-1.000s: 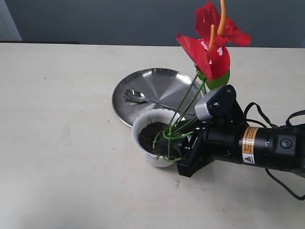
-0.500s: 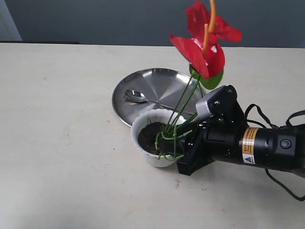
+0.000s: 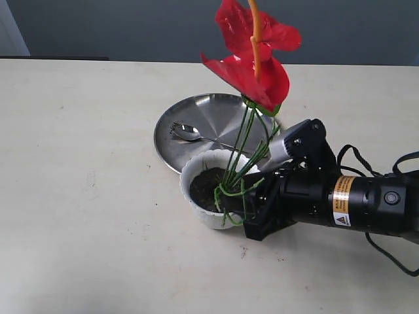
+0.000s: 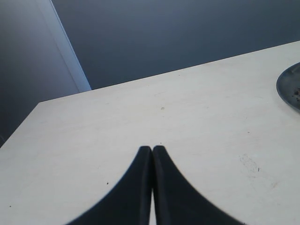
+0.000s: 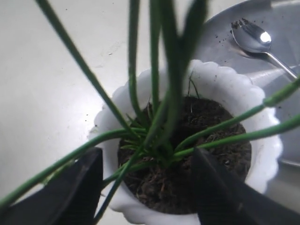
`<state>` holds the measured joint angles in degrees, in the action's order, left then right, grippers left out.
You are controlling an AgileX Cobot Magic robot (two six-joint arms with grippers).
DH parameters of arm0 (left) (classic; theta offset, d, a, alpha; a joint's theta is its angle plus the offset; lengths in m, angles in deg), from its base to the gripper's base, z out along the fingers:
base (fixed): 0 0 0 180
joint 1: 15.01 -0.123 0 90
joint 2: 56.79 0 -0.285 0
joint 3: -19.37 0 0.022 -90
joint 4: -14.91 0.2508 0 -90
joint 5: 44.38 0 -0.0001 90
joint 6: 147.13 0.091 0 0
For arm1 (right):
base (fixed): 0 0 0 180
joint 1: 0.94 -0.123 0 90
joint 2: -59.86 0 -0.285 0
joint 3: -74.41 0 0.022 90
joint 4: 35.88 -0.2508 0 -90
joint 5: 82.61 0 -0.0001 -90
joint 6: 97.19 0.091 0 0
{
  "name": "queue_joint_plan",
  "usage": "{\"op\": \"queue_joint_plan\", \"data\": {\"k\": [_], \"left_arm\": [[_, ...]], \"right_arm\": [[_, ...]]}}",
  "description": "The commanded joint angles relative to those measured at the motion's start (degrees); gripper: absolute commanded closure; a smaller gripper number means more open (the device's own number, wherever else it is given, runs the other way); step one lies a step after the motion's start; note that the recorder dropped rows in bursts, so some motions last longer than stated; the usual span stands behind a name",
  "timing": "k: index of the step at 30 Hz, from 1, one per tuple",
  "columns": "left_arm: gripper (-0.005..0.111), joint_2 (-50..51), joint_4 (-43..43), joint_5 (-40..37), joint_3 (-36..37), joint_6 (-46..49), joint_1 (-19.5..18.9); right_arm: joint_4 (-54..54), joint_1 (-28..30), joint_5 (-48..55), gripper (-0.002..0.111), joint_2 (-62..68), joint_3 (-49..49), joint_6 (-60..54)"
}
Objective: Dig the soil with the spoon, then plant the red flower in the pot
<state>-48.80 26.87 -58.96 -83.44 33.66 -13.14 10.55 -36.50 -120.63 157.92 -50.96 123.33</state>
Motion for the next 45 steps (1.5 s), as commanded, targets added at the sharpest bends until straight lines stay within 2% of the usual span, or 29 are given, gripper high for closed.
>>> {"op": "queue_joint_plan", "data": {"k": [1, 14, 21, 45], "left_arm": [[0.106, -0.2, -0.29, 0.63, 0.02, -0.18, -0.03], [0.106, -0.2, -0.29, 0.63, 0.02, -0.18, -0.03], [0.106, -0.2, -0.29, 0.63, 0.02, -0.18, -0.03], [0.106, -0.2, -0.29, 0.63, 0.02, -0.18, -0.03]], "right_arm": [[-0.06, 0.14, 5.11, 0.056, -0.02, 0.78, 0.33], [2.59, 0.14, 9.57, 0.056, -6.76, 1.28, 3.08], [2.03, 0.14, 10.2, 0.043, -6.76, 1.28, 3.08], [4.94, 0.14, 9.22, 0.043, -6.76, 1.28, 7.1]]}}
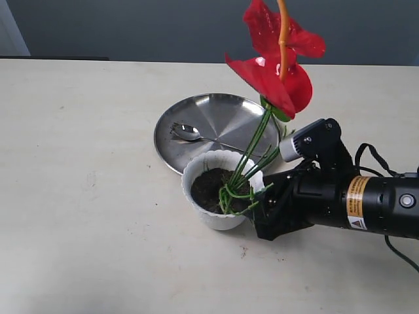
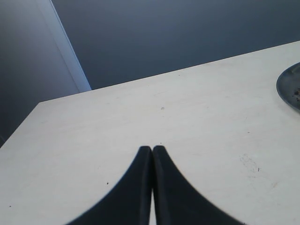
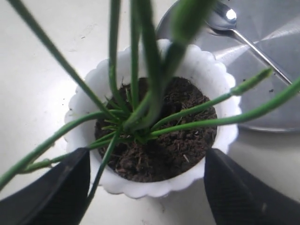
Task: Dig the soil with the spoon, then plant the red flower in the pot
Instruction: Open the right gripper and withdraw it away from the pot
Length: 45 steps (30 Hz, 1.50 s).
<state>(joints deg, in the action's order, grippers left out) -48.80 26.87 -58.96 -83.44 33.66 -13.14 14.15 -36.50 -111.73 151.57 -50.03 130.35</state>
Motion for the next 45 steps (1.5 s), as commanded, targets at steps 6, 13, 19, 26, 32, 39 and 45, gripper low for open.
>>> {"op": "queue_joint_plan", "data": {"k": [6, 13, 19, 26, 32, 39, 45], "left_arm": [[0.106, -0.2, -0.29, 0.63, 0.02, -0.18, -0.03], [0.106, -0.2, -0.29, 0.63, 0.02, -0.18, -0.03], [0.106, -0.2, -0.29, 0.63, 0.02, -0.18, -0.03], [0.106, -0.2, -0.29, 0.63, 0.02, -0.18, -0.03], [0.106, -0.2, -0.29, 0.63, 0.02, -0.18, -0.03], [0.106, -0.2, -0.29, 0.63, 0.02, -0.18, -0.03], [0.106, -0.2, -0.29, 0.63, 0.02, -0.18, -0.03]], "right_arm": [[1.47, 0.14, 0.61, 0.043, -2.35, 0.35, 0.54], [6.89, 0.14, 4.65, 0.043, -6.94, 0.35, 6.71], [18.97, 0.14, 6.49, 0.043, -9.7, 0.35, 19.64], [27.43, 0.14, 4.43, 0.07, -21.02, 6.0, 35.67], [42.67, 0.14, -6.23, 0.109, -33.17, 7.63, 66.41], [43.13, 0.14, -7.36, 0.109, -40.55, 7.63, 68.87], [39.23, 0.14, -3.71, 0.109, -46.83, 7.63, 69.29]]}}
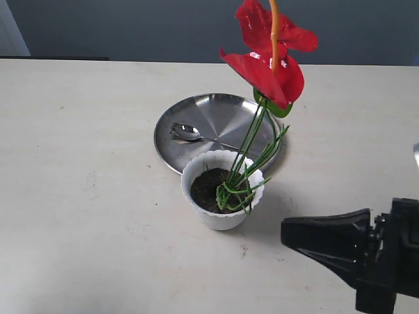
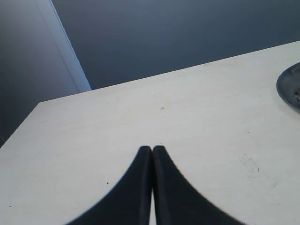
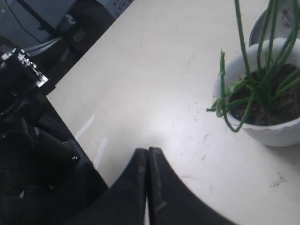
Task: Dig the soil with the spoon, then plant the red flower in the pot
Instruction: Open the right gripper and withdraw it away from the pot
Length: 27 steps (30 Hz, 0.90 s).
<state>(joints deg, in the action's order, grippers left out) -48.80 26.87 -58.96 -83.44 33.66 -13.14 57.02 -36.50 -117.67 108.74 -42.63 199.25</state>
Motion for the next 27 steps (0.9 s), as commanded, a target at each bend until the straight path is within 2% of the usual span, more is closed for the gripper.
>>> {"op": "queue_joint_plan", "data": {"k": [1, 4, 7, 13, 23, 27], "left_arm": [[0.106, -0.2, -0.29, 0.63, 0.02, -0.18, -0.03], [0.106, -0.2, -0.29, 0.63, 0.02, -0.18, -0.03], [0.106, -0.2, -0.29, 0.63, 0.02, -0.18, -0.03], [0.106, -0.2, -0.29, 0.63, 0.02, -0.18, -0.03], [0.106, -0.2, -0.29, 0.63, 0.02, -0.18, -0.03], [0.106, -0.2, -0.29, 0.63, 0.02, -0.18, -0.03]], "right_arm": [[-6.29, 0.14, 2.36, 0.109, -5.35, 0.23, 0.39], [-12.31, 0.14, 3.43, 0.109, -9.56, 0.23, 0.28], [-12.79, 0.27, 4.29, 0.109, -14.31, 0.23, 0.14], [-16.17, 0.27, 5.75, 0.109, -15.18, 0.23, 0.14], [-27.81, 0.14, 23.27, 0.109, -14.64, -1.24, 0.14], [-27.62, 0.25, 24.92, 0.109, -13.88, -3.74, 0.14]]}}
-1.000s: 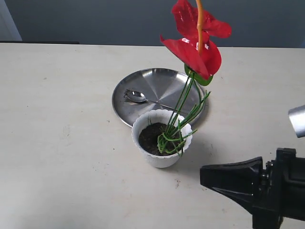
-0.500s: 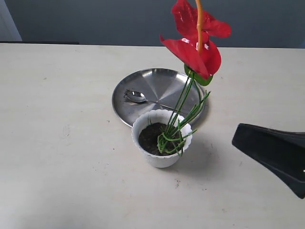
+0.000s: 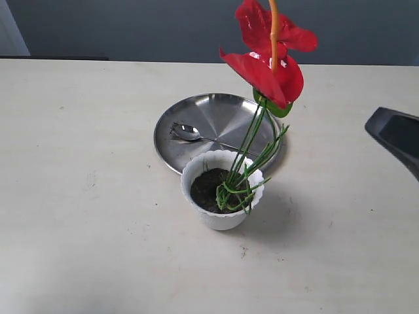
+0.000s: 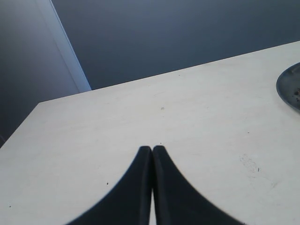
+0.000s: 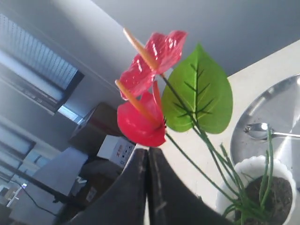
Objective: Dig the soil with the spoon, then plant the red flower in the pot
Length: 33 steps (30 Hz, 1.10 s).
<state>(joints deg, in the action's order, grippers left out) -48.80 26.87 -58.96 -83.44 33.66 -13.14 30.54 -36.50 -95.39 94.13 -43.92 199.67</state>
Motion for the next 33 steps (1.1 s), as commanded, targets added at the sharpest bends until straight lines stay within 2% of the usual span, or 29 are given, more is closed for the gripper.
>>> {"op": "queue_joint_plan", "data": {"k": [1, 5, 14, 18, 22, 33], "left_arm": [[0.106, -0.2, -0.29, 0.63, 0.02, -0.18, -0.03], [0.106, -0.2, -0.29, 0.63, 0.02, -0.18, -0.03], [0.106, -0.2, -0.29, 0.63, 0.02, -0.18, -0.03], [0.106, -0.2, -0.29, 0.63, 0.02, -0.18, -0.03], [0.106, -0.2, -0.29, 0.63, 0.02, -0.18, -0.03], [0.106, -0.2, -0.29, 0.63, 0.02, -0.18, -0.03]], "right_arm": [[-1.09, 0.25, 2.86, 0.109, 0.86, -3.2, -0.27], [-0.99, 2.47, 1.76, 0.109, 0.86, -4.77, -1.82], [1.62, 19.08, -15.0, 0.109, -2.21, -4.77, -1.82], [3.83, 24.46, -15.03, 0.109, -6.94, -4.63, -1.82], [4.69, 26.37, -13.83, 0.109, -10.85, -2.6, -1.82], [4.92, 26.37, -14.8, 0.109, -12.71, 4.29, 0.32]]}}
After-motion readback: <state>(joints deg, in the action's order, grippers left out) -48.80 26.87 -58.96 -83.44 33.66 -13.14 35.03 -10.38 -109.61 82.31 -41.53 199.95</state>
